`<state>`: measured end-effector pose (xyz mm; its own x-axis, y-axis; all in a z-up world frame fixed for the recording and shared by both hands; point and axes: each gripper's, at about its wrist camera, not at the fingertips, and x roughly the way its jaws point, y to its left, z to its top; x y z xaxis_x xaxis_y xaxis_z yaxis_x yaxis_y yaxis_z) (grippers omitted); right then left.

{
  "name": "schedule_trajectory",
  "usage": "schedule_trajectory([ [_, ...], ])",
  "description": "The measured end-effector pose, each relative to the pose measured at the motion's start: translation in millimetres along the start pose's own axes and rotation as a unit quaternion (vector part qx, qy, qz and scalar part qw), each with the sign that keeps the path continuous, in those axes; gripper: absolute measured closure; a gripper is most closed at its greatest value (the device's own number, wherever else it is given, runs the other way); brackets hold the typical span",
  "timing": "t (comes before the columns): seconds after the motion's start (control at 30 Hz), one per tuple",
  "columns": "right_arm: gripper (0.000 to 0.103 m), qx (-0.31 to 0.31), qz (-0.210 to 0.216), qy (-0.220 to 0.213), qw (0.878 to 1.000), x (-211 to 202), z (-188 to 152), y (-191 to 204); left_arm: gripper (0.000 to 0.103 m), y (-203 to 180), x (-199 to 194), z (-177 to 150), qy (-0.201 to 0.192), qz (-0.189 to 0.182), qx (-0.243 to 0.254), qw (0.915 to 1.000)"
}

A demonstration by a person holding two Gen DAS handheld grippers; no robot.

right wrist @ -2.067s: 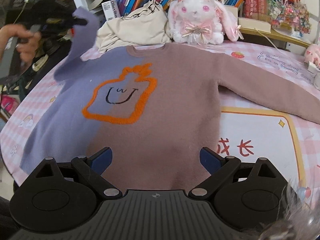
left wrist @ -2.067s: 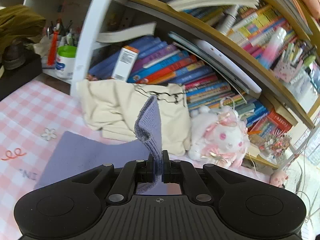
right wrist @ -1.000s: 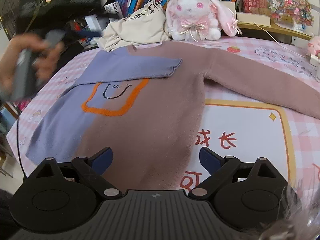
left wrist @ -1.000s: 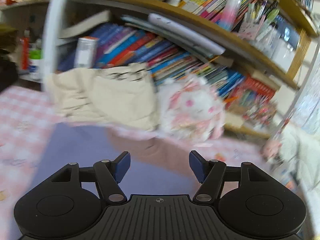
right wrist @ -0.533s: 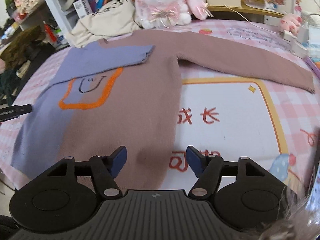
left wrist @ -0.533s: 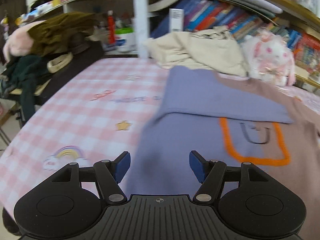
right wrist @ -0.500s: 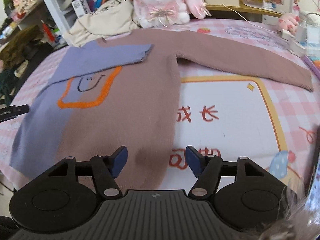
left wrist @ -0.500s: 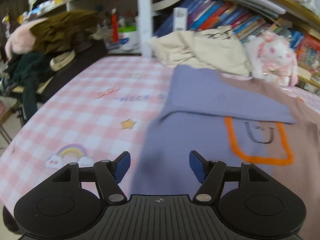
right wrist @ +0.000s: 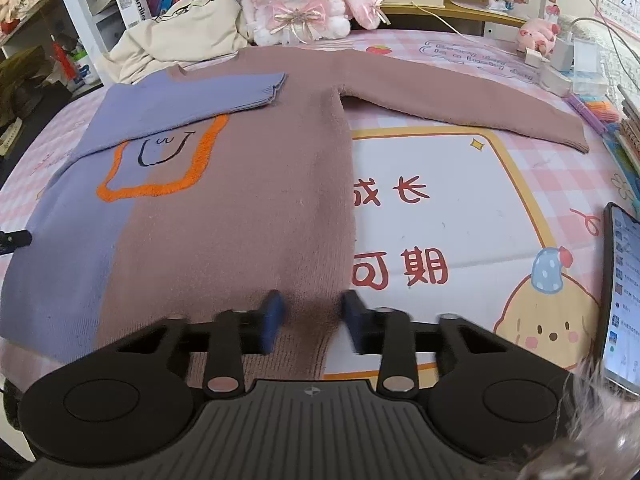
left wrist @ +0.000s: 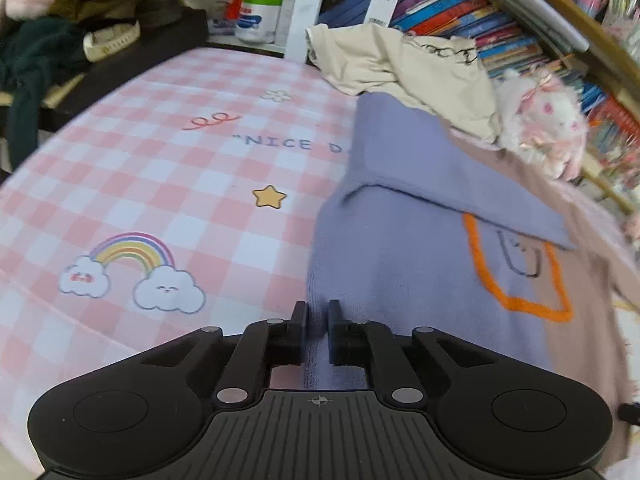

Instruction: Fold clothes

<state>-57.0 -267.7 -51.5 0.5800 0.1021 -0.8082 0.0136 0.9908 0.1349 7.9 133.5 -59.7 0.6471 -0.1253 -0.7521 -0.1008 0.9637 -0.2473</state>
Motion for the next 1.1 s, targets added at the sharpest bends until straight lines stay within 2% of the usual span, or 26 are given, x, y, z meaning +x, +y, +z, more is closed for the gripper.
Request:
schedule_trajectory([
  [0.07,0.086,0.003,0.010,-0.005,1.000,1,0,2,0.099,10,0,2,-0.002,-0.015,-0.020,0.9997],
  [0.2,0.090,0.009,0.043,-0.007,0.999,6,5,10,0.099,22,-1,8,-0.012,-0.012,-0.028,0.9995],
  [0.4,0.090,-0.027,0.054,-0.003,0.998,11,11,38,0.099,38,-3,17,-0.016,0.000,-0.030,0.9994],
  [0.9,0.090,-0.011,0.038,-0.006,0.999,12,8,41,0.098,48,0,17,-0.003,-0.007,-0.024,0.9997],
  [1.0,0.088,-0.009,0.029,-0.005,1.000,11,8,43,0.094,45,-1,16,-0.004,0.001,-0.011,0.9999],
  [1.07,0.079,-0.006,0.023,-0.009,1.000,8,8,45,0.089,40,-3,16,-0.005,0.008,0.003,0.9999],
  [1.1,0.073,-0.005,0.021,-0.014,1.000,5,8,46,0.082,37,-6,16,-0.006,0.011,0.012,0.9999],
])
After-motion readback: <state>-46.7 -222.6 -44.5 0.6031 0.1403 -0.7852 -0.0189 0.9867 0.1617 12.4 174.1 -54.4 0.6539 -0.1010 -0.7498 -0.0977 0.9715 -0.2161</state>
